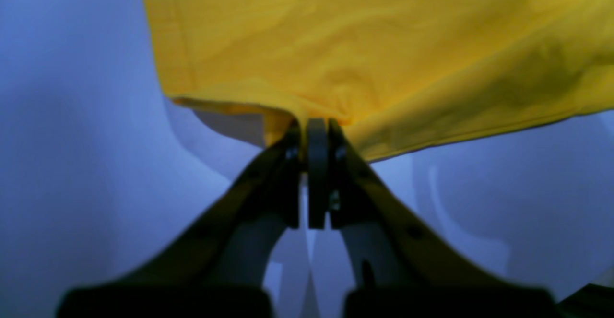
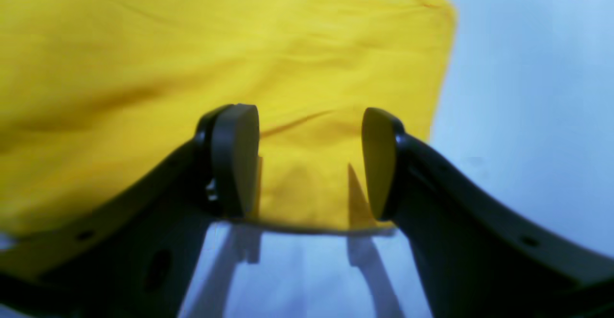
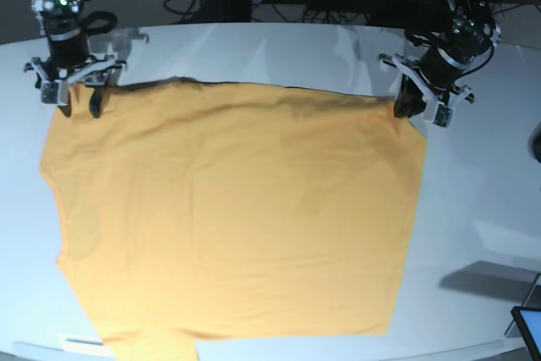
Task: Fold the T-shirt properly
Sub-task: 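Hold the shoulder edge raised with both grippers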
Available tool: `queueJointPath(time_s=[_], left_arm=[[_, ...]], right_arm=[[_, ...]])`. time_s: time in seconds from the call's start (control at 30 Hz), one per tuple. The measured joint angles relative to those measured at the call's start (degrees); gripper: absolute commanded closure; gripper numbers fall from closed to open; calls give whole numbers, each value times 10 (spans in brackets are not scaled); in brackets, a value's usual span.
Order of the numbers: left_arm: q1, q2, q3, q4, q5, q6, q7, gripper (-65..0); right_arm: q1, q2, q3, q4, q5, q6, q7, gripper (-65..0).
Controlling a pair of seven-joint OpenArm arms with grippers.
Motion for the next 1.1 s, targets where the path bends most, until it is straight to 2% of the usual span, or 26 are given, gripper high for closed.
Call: queueJointPath(time_s=[0.13,0.23,0.37,0.57,0.8,0.9,1.1], left_arm=[[0,0,-1,0,0,0,0,0],[0,0,-1,0,0,0,0,0],[0,0,-4,0,0,0,0,0],[0,0,-2,0,0,0,0,0],[0,0,0,0,0,0,0,0],[0,0,0,0,0,0,0,0],[0,0,0,0,0,0,0,0]], right_arm=[[-4,1,38,30,112,19,-66,-326],[-4,1,64,30,179,57,-117,-326],[1,1,103,30,242,84,-186,-326],[27,1,164,22,321,87,-294,-326],[54,1,230,-3,392,87,-418,-326],[73,1,248,-34,389,87,-464,-326],[82,0,247,-42,390,87,-479,-326]])
